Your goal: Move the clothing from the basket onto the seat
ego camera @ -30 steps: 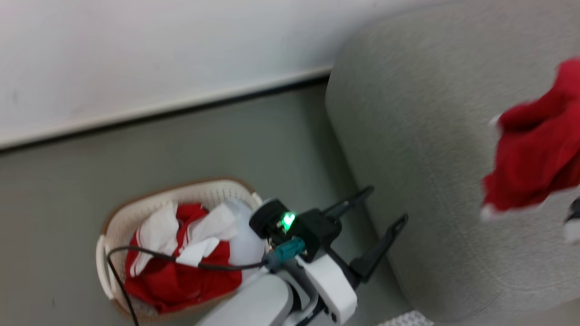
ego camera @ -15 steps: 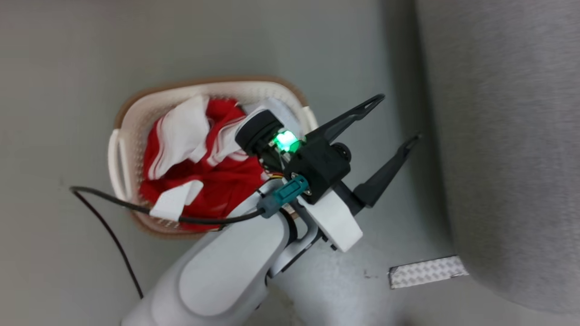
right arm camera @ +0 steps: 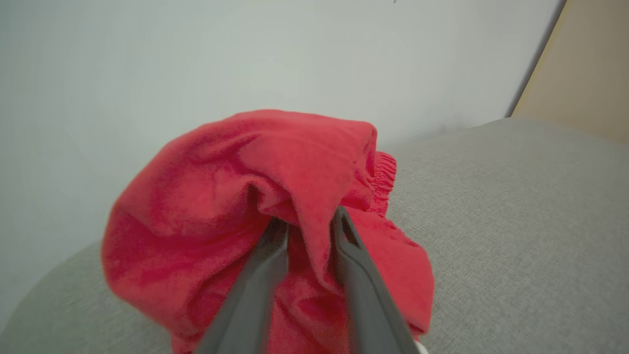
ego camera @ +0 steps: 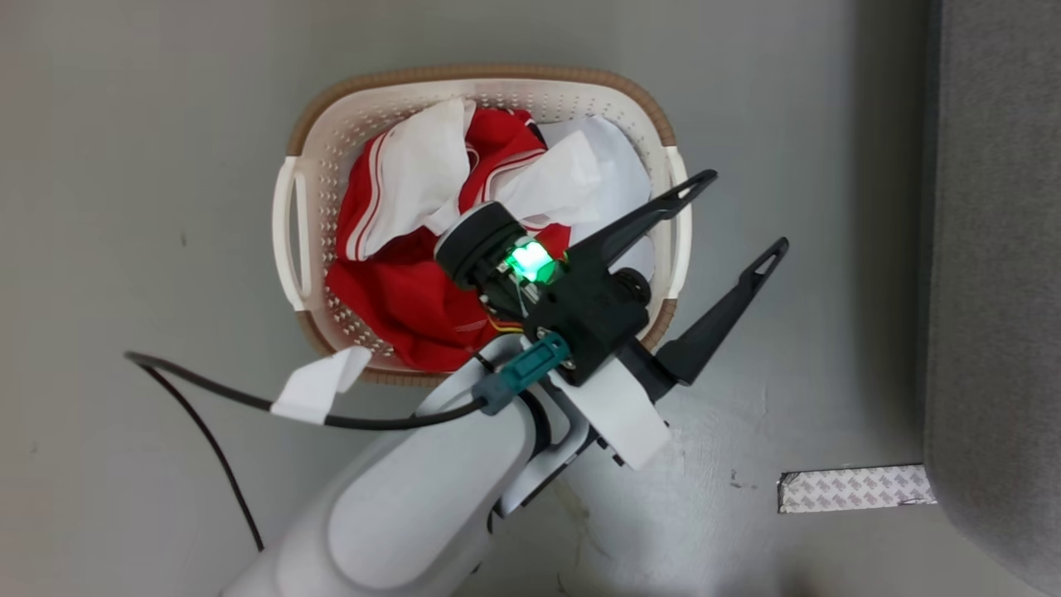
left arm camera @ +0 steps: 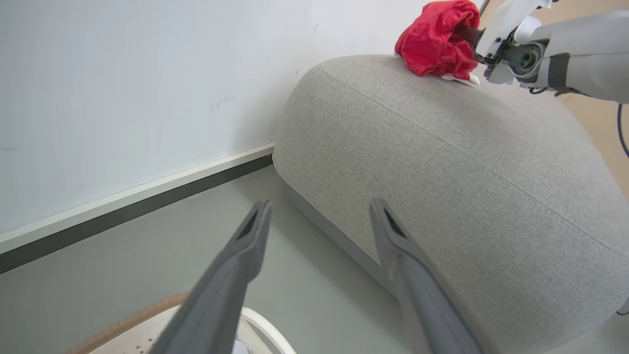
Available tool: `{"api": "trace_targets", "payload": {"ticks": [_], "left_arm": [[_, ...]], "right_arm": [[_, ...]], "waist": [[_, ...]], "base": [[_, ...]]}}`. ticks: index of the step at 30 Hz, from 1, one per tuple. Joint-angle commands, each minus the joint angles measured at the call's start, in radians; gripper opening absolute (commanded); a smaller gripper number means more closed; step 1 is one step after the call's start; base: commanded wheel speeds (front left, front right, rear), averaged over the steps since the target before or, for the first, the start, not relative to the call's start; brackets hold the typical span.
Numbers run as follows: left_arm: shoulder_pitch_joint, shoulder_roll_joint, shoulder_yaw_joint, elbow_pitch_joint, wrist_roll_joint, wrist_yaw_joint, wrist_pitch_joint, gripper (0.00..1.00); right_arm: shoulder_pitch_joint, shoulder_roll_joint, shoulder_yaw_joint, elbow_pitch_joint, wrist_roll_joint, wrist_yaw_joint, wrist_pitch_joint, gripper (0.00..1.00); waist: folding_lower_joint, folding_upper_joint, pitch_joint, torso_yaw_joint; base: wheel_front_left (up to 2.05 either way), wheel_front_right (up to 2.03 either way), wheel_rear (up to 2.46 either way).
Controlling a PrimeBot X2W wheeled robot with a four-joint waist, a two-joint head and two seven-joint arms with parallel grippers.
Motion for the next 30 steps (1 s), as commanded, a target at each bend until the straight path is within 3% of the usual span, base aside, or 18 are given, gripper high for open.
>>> {"api": "trace_targets", "payload": {"ticks": [1,4,10,15,22,30], "left_arm": [[0.009,0.009,0.002,-0.006,-0.002,0.001,0.002,1.0],[0.022,0.02,0.014,-0.003,-0.011,0.013,0.001,1.0],[0.056,0.043,0.017,0.018,-0.038,0.009,-0.018,1.0],[0.115,0.055,0.041,0.04,-0.078,0.018,-0.067,1.0],[0.222,0.085,0.101,0.095,-0.153,0.038,-0.142,1.0],[0.4,0.107,0.179,0.137,-0.217,0.081,-0.191,1.0]], "right_arm": [[0.018,0.002,-0.001,-0.004,-0.015,-0.002,-0.003,1.0],[0.037,0.05,0.031,-0.036,-0.051,-0.002,-0.003,1.0],[0.163,0.076,0.138,-0.131,-0.062,-0.002,-0.002,1.0],[0.345,0.108,0.205,-0.339,-0.003,-0.002,-0.001,1.0],[0.666,0.191,0.277,-0.706,-0.013,-0.003,-0.001,1.0],[0.956,0.322,0.367,-0.914,-0.052,-0.003,-0.001,1.0]], "waist": [[-0.0003,0.0,-0.009,-0.008],[-0.0003,0.0,-0.035,-0.026],[-0.0003,0.0,-0.138,-0.056],[-0.0003,0.0,-0.256,-0.064],[-0.0003,0.0,-0.417,-0.044],[-0.0003,0.0,-0.602,0.007]], "base": [[0.0,0.0,0.0],[0.0,0.0,0.0],[0.0,0.0,0.0],[0.0,0.0,0.0],[0.0,0.0,0.0],[0.0,0.0,0.0]]}}
